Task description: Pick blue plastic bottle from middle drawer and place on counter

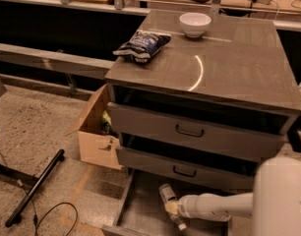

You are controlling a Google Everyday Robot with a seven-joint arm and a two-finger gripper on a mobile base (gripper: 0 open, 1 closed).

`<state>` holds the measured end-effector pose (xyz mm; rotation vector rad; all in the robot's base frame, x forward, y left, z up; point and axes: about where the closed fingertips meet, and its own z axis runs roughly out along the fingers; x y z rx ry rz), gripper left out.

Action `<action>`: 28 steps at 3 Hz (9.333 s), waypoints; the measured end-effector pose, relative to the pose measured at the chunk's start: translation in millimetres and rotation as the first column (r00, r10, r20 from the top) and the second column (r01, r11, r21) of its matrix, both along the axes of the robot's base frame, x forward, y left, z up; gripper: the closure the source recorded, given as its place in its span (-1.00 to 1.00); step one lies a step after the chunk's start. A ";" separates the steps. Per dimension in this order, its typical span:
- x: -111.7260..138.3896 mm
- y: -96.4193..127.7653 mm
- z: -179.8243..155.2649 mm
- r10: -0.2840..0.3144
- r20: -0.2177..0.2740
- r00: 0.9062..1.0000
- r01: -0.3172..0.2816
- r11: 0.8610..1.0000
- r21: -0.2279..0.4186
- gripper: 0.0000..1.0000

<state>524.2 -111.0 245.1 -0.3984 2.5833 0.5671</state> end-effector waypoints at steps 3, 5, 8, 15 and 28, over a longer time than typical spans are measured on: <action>-50.2 -71.0 139.5 0.304 0.128 0.944 -0.303 0.953 -0.027 1.00; -67.8 -72.2 144.8 0.349 0.088 0.933 -0.350 0.937 -0.013 1.00; -108.3 -77.0 270.8 0.435 0.104 0.894 -0.435 0.900 -0.029 1.00; -71.9 -168.7 564.1 0.465 0.398 0.790 -0.439 0.884 -0.161 1.00; 163.3 -223.1 657.8 0.397 0.509 0.764 -0.178 0.887 -0.426 -1.00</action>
Offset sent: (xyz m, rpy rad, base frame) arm -0.0628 -0.0830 0.1596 0.0087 -0.1987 0.3921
